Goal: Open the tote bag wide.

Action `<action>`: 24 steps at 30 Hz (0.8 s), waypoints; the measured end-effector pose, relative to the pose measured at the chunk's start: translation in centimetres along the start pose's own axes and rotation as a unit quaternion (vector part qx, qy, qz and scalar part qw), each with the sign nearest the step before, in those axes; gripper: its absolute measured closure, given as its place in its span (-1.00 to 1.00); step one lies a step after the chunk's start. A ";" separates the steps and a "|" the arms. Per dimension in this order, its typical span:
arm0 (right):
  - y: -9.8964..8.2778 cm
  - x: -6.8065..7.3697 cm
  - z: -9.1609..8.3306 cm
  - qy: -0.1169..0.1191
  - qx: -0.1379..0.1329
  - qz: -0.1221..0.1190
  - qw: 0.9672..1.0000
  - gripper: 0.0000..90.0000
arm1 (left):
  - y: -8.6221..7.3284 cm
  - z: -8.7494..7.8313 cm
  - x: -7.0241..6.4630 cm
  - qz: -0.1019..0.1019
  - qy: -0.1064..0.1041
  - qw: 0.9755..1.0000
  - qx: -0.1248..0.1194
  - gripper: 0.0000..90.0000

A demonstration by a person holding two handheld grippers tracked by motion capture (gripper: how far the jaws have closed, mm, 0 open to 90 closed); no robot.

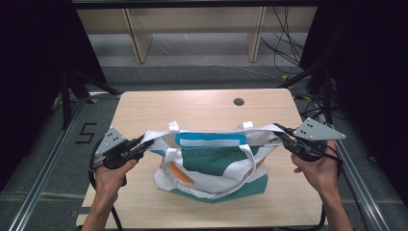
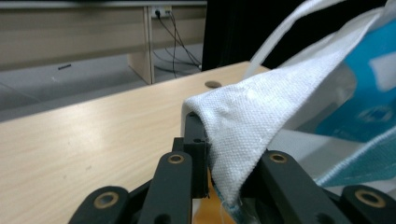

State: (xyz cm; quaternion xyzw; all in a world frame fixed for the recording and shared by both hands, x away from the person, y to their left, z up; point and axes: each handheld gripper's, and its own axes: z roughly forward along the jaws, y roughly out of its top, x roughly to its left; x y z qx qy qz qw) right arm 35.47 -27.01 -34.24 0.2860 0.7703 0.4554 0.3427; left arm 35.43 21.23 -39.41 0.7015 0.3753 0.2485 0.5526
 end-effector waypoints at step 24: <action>-4.3 0.9 3.6 0.025 0.088 -0.011 0.996 0.94 | -5.4 3.0 1.2 -0.013 -0.010 0.996 0.091 0.75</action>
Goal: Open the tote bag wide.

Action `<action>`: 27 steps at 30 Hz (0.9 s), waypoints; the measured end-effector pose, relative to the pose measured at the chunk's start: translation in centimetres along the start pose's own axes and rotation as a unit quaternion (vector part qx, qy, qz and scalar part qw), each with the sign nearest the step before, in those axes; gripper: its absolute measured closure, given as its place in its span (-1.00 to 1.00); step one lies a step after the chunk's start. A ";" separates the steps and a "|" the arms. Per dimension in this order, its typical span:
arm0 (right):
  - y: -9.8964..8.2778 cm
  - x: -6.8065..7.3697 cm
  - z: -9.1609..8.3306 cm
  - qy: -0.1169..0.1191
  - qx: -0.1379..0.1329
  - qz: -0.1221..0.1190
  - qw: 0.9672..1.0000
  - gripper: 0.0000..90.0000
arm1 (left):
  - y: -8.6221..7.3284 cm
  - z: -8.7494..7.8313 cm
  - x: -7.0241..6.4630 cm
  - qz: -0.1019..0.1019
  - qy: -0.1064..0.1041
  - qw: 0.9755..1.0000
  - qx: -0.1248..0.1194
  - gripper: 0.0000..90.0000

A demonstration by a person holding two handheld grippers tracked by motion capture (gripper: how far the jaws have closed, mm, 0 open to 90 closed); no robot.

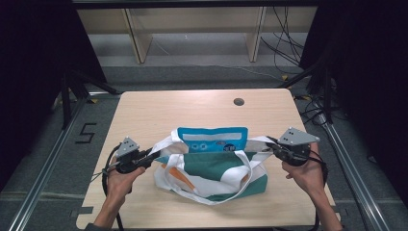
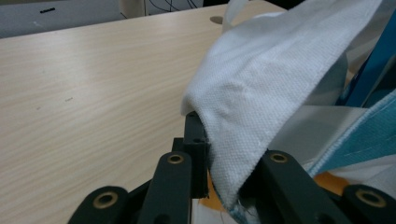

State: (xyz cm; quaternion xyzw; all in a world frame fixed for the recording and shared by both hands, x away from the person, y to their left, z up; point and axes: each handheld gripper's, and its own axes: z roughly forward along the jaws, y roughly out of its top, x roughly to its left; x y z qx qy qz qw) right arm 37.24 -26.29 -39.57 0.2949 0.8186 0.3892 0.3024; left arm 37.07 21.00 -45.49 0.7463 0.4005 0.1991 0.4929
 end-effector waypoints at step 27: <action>-7.1 3.3 6.7 0.090 0.125 0.000 0.988 0.94 | -4.7 4.0 -2.4 0.140 0.023 0.979 0.147 0.78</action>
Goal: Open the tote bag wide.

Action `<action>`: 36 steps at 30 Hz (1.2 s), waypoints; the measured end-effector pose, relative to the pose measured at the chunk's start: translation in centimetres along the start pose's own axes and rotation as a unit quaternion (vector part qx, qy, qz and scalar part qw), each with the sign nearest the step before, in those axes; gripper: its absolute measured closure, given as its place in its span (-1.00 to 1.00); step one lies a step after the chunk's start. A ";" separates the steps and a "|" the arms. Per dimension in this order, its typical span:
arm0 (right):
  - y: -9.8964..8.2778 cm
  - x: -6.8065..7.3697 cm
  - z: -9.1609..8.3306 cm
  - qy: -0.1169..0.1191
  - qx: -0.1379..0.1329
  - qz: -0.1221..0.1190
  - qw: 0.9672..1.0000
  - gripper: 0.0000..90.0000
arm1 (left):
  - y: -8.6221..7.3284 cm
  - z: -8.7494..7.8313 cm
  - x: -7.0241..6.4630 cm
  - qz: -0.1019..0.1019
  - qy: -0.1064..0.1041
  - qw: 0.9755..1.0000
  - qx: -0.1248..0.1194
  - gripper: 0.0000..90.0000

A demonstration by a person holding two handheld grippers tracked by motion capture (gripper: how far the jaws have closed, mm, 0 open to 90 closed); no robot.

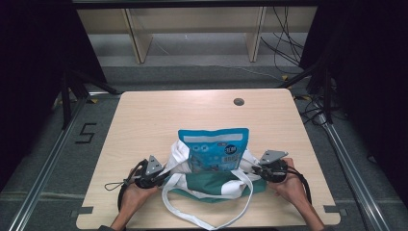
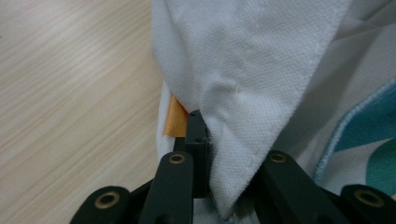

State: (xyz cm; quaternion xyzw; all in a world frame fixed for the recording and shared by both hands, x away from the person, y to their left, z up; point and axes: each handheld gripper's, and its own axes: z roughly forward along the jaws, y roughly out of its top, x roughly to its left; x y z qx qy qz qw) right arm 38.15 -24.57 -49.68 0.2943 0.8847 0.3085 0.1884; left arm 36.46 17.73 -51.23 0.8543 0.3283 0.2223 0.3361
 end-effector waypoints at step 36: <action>7.1 2.8 -3.8 0.071 -0.137 -0.018 0.988 0.41 | 8.5 -1.9 1.1 -0.019 -0.013 0.993 -0.115 0.22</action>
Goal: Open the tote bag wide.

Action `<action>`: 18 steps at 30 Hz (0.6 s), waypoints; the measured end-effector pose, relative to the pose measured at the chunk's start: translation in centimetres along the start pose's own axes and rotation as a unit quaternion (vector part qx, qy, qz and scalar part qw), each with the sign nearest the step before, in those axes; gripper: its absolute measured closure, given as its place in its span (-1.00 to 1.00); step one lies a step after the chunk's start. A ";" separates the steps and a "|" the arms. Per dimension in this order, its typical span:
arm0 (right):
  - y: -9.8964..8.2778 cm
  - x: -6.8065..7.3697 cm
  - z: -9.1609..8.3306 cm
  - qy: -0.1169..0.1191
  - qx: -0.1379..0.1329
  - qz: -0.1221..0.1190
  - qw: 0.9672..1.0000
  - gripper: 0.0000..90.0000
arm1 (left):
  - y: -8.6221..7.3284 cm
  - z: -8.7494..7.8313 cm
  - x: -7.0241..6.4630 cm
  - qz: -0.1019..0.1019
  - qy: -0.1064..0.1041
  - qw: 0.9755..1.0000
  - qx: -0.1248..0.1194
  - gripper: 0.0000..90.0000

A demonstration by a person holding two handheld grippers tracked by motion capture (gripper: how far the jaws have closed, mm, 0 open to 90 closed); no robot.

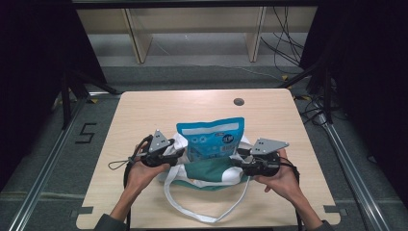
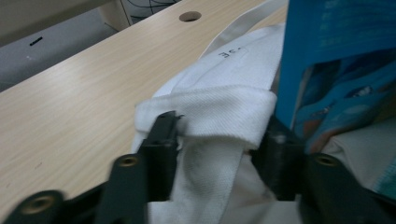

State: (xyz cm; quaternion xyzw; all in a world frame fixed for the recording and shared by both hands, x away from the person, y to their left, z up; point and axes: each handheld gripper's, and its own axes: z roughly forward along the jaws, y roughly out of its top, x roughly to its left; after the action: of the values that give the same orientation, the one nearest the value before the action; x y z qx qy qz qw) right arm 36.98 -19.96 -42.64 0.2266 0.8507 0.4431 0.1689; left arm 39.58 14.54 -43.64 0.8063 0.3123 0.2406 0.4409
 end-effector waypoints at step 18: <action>-3.9 4.3 0.6 0.052 0.122 -0.061 0.989 0.88 | -1.7 8.9 6.5 -0.103 0.025 0.985 0.132 0.82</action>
State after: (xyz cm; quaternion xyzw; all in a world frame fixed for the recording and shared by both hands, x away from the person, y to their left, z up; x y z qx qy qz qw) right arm 32.74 -19.24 -46.59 0.1699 0.9184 0.3359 0.1220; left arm 49.45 14.87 -48.80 0.8146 0.4341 0.1704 0.3450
